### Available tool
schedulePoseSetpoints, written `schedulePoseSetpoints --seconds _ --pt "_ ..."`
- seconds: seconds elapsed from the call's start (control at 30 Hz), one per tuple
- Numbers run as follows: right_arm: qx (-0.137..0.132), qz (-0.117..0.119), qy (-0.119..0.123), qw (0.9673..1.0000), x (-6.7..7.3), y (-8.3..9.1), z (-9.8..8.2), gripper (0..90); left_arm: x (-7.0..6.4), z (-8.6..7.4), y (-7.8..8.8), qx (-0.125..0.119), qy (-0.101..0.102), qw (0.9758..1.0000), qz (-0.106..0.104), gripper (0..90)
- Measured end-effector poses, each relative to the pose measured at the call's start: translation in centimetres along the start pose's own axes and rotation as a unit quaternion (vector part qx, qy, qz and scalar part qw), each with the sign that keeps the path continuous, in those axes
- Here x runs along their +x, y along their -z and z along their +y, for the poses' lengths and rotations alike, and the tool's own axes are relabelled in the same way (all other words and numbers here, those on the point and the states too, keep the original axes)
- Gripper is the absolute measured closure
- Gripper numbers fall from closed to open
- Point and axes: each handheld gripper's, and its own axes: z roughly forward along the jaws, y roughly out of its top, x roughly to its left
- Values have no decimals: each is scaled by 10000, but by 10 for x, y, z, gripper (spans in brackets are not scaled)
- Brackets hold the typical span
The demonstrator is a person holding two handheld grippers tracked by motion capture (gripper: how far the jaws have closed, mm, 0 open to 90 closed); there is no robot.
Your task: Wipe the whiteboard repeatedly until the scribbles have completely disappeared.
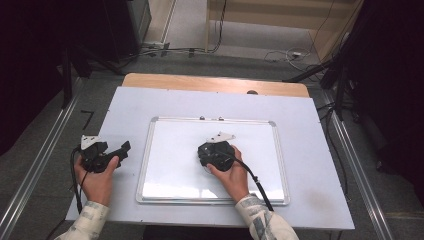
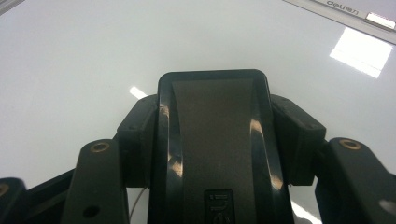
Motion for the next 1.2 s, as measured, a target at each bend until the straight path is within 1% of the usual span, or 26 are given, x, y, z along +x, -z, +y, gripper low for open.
schedulePoseSetpoints --seconds 0.7,1.0,1.17,1.2 --pt "-18 134 140 9998 24 -2 0 384 0 0 0 -3 3 10000 -8 172" --pt "15 127 147 9998 24 -2 2 385 3 -1 2 -38 56 10000 7 172" --pt "11 90 140 9999 18 -3 3 385 5 -1 5 -45 72 10000 25 172" --pt "6 72 101 9999 16 -3 3 385 6 -1 5 -42 81 10000 37 172"
